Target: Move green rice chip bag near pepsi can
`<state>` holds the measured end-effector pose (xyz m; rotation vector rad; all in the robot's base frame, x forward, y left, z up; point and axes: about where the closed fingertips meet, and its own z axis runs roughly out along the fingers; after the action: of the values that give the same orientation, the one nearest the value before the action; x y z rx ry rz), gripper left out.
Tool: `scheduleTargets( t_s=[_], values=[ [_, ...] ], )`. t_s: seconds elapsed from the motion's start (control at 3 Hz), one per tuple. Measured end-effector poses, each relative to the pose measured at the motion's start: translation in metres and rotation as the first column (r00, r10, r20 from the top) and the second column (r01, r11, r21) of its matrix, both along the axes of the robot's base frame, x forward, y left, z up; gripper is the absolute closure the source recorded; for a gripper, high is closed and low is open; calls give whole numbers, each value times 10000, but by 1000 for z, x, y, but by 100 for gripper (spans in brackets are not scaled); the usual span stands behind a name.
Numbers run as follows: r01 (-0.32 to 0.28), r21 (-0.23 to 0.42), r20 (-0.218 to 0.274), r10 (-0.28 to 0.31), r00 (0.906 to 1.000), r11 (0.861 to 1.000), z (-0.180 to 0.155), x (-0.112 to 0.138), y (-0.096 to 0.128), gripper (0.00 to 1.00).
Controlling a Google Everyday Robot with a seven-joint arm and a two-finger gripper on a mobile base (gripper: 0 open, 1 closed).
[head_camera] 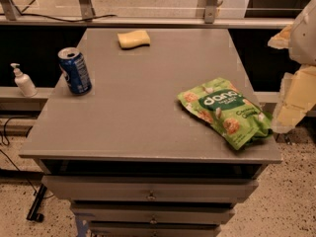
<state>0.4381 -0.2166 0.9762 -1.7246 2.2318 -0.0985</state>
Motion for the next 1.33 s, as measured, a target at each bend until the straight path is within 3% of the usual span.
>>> scheduleTargets(
  t_s=[0.33,0.67,1.0,1.33],
  values=[
    [0,0,2,0,10000,10000,0,0,0,0],
    [632,745,255,-652,9975,9952,-1,13,6,0],
    [1482,1518,204,-1530,9880,9772,-22,37,23,0],
    [2481,1862,-439,-2443,9687,9507,-64,57,31,0]
  ],
)
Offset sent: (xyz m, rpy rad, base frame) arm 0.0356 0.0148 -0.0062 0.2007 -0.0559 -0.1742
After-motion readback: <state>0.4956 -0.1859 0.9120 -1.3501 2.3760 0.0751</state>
